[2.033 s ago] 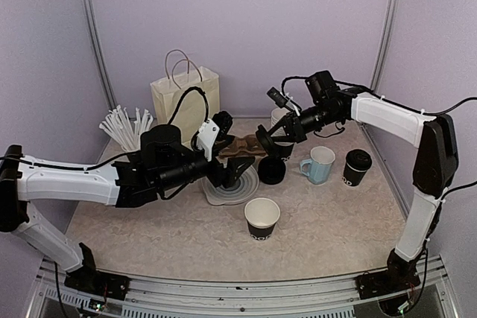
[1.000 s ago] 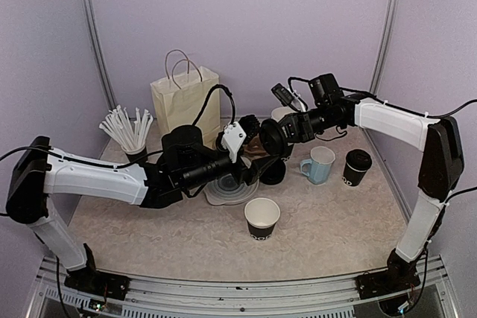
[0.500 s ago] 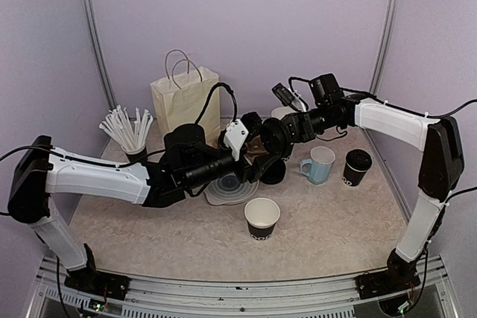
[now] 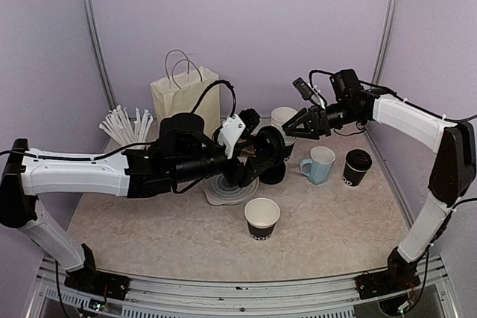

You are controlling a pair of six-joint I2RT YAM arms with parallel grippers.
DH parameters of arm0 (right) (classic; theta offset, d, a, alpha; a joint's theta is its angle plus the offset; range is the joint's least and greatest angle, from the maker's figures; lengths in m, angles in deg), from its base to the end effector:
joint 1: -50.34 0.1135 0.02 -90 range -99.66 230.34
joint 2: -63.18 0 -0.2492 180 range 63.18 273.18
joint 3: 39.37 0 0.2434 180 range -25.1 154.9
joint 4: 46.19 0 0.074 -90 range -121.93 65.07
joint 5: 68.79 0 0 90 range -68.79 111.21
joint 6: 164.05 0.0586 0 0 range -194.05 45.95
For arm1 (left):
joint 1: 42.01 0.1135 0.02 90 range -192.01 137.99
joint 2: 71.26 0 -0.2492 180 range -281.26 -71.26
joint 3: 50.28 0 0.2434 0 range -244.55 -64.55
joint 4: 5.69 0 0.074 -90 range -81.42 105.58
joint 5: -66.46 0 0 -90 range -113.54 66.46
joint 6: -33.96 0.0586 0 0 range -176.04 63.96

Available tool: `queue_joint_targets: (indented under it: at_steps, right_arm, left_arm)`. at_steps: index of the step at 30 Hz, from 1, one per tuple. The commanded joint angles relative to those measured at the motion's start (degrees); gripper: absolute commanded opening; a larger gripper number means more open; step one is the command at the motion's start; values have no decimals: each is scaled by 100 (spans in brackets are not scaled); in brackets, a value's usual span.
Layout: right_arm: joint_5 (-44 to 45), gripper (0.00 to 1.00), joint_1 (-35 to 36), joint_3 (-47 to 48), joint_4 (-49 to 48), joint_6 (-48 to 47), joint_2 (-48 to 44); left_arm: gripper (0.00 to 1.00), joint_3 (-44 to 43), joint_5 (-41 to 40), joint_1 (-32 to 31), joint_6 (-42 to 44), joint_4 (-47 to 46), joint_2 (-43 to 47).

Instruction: Pack the takeout coffee

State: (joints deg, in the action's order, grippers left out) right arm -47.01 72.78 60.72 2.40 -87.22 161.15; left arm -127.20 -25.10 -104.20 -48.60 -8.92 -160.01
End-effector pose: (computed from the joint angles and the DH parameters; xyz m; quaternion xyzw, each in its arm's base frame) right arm 0.3154 0.1891 0.2999 -0.4331 0.6685 0.5439 0.2639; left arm 0.1805 -0.3388 0.2929 0.4255 0.6274 -0.2907 0.5838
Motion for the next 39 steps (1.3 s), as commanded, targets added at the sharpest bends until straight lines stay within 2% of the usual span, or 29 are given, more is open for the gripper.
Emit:
queue_joint_targets:
  at_steps: [1, 6, 12, 24, 39]
  right_arm:
    - [699, 55, -460, -350, 440, -588, -359]
    - [1148, 56, -477, -942, 534, -852, -652]
    - [950, 57, -460, -1570, 740, -957, -735]
    - [897, 60, 114, -2215, 1000, -1288, -612]
    - [780, 59, 299, -2140, 1059, -1394, -314]
  left_arm:
    - [64, -476, 352, -76, -522, 2246, 473]
    - [62, -1147, 613, -287, -718, 4466, 403]
    - [62, -1798, 624, -496, -1061, 5685, -58]
    - [62, -2642, 368, -423, -1445, 6187, -1289]
    - [61, -2790, 653, -243, -1453, 5908, -1625]
